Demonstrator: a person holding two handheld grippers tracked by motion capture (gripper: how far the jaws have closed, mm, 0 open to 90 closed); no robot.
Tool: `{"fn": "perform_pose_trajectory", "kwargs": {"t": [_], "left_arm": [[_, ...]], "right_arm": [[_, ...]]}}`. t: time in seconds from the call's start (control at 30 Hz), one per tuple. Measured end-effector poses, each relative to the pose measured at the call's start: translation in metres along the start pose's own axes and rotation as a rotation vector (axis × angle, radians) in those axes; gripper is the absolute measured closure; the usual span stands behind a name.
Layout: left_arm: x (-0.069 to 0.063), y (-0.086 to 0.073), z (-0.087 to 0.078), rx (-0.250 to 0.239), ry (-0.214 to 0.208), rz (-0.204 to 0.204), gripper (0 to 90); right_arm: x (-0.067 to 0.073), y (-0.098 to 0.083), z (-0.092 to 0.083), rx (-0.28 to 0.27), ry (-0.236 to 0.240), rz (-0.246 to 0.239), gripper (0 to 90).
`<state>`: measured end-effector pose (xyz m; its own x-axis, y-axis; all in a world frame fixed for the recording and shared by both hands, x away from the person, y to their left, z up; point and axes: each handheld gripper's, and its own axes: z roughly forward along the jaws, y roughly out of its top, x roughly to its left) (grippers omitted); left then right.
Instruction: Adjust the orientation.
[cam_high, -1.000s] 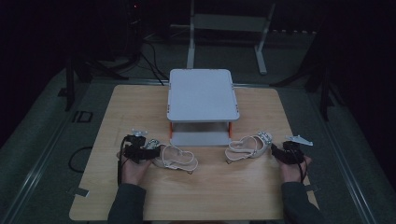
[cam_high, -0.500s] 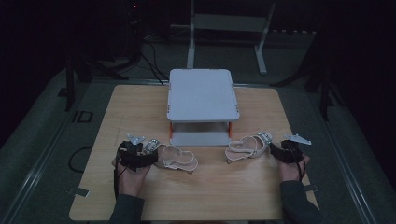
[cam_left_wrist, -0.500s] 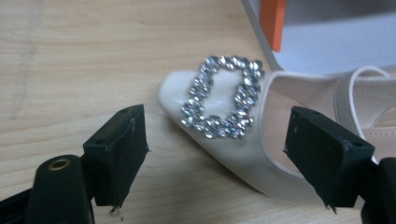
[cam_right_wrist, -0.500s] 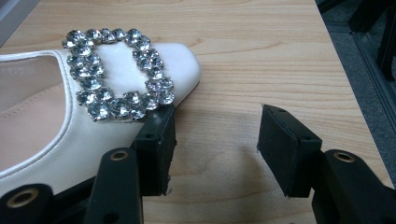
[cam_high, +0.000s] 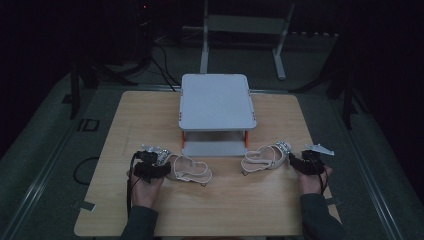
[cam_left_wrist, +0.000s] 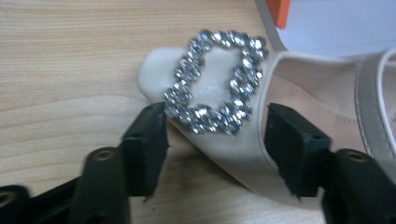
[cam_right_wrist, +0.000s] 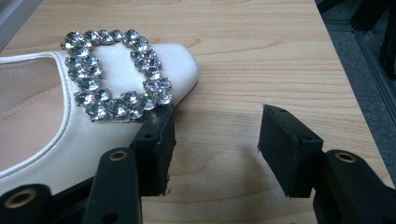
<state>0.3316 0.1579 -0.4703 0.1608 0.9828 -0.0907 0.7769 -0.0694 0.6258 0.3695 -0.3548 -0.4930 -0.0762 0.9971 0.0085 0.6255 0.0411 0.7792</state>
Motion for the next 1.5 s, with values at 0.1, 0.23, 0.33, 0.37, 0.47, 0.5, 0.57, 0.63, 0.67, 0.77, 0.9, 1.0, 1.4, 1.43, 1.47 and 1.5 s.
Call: {"fn": "perform_pose_trajectory", "kwargs": {"t": [0.1, 0.23, 0.33, 0.37, 0.47, 0.5, 0.57, 0.63, 0.67, 0.77, 0.9, 1.0, 1.4, 1.43, 1.47, 1.5], "left_arm": [[0.004, 0.007, 0.003, 0.020, -0.008, 0.010, 45.9], [0.006, 0.017, 0.007, 0.058, -0.014, 0.062, 46.8], [0.009, 0.024, 0.010, 0.076, -0.031, 0.079, 47.0], [0.010, 0.026, 0.011, 0.077, -0.032, 0.086, 47.0], [0.016, 0.034, 0.016, 0.084, -0.067, 0.087, 47.1], [0.018, 0.036, 0.019, 0.079, -0.083, 0.085, 49.3], [0.019, 0.040, 0.022, 0.074, -0.104, 0.098, 53.4], [0.018, 0.043, 0.025, 0.068, -0.113, 0.118, 53.8], [0.018, 0.044, 0.027, 0.066, -0.113, 0.132, 53.8], [0.017, 0.046, 0.028, 0.072, -0.123, 0.156, 54.8], [0.017, 0.044, 0.017, 0.051, -0.124, 0.133, 52.9], [0.017, 0.043, 0.001, 0.000, -0.110, 0.121, 46.2], [-0.012, 0.031, -0.029, 0.038, -0.101, 0.083, 40.3], [-0.014, 0.030, -0.027, 0.054, -0.091, 0.083, 40.7], [-0.015, 0.029, -0.024, 0.069, -0.082, 0.078, 40.9], [-0.016, 0.028, -0.021, 0.082, -0.076, 0.074, 40.9]], "right_arm": [[0.000, 0.000, 0.000, 0.001, 0.001, 0.000, 45.3], [-0.001, 0.000, 0.000, -0.001, 0.001, 0.003, 45.3], [-0.001, 0.000, 0.000, 0.003, 0.002, 0.004, 45.2], [-0.001, 0.000, 0.000, 0.004, 0.002, 0.003, 45.2], [-0.001, 0.000, 0.001, 0.003, 0.003, 0.000, 45.2], [0.000, 0.000, 0.001, 0.004, 0.004, 0.000, 45.1], [0.000, 0.000, 0.001, 0.005, 0.004, 0.000, 45.1], [0.000, 0.000, 0.001, 0.006, 0.005, 0.000, 45.1], [0.000, 0.000, 0.001, 0.006, 0.005, -0.002, 45.1], [0.000, 0.000, 0.001, 0.006, 0.005, -0.001, 44.9], [-0.001, 0.000, 0.001, 0.005, 0.006, 0.000, 44.8], [-0.001, 0.000, 0.001, 0.006, 0.005, 0.000, 44.8], [0.000, -0.001, 0.002, 0.009, 0.004, -0.005, 44.8], [0.000, -0.001, 0.002, 0.009, 0.004, -0.005, 44.8], [0.000, -0.001, 0.002, 0.009, 0.004, -0.004, 44.7], [0.000, -0.001, 0.002, 0.009, 0.004, -0.004, 44.7]]}}
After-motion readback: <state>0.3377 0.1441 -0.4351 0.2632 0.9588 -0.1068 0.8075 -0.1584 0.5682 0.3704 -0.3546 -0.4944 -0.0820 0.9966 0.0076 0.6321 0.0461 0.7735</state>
